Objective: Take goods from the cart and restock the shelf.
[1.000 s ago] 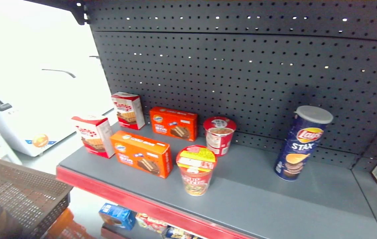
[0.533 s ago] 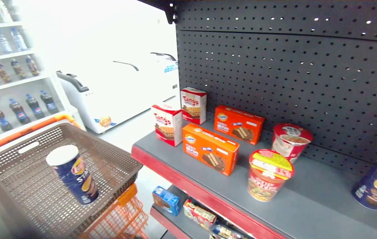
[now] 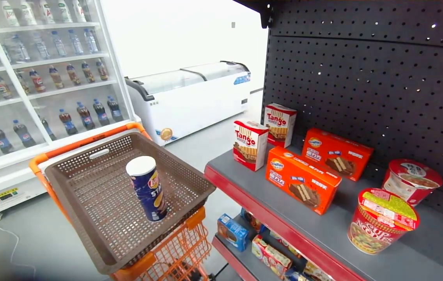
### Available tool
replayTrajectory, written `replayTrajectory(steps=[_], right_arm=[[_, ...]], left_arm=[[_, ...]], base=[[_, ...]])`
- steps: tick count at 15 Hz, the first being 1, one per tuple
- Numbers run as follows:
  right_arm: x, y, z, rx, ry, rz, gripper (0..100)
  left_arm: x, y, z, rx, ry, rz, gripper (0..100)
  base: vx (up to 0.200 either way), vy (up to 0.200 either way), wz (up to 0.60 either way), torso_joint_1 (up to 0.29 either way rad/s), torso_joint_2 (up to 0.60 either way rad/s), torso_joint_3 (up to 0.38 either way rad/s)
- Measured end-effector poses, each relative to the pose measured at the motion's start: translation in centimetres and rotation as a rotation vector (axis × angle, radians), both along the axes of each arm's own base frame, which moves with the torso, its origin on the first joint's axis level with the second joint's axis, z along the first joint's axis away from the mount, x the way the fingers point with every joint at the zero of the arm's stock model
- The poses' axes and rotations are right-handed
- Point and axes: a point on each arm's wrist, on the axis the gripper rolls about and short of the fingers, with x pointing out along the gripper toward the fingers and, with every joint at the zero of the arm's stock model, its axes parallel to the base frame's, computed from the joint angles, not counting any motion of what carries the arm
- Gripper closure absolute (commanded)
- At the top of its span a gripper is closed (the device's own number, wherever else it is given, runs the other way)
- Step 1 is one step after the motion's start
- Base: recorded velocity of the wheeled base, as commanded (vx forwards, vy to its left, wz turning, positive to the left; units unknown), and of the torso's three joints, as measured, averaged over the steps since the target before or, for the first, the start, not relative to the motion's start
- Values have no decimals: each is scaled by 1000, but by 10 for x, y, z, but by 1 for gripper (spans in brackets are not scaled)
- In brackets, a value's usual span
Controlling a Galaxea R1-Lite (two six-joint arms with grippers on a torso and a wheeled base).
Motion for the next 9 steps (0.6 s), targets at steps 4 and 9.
replayTrajectory(steps=[4,9], right_arm=[[0,0,0,0,0,0,0],[0,0,0,0,-1,0,0]], left_arm=[[0,1,0,4,0,24,0],[2,2,59,107,10,79,0]], base=[[0,0,0,0,0,0],[0,0,0,0,0,0]])
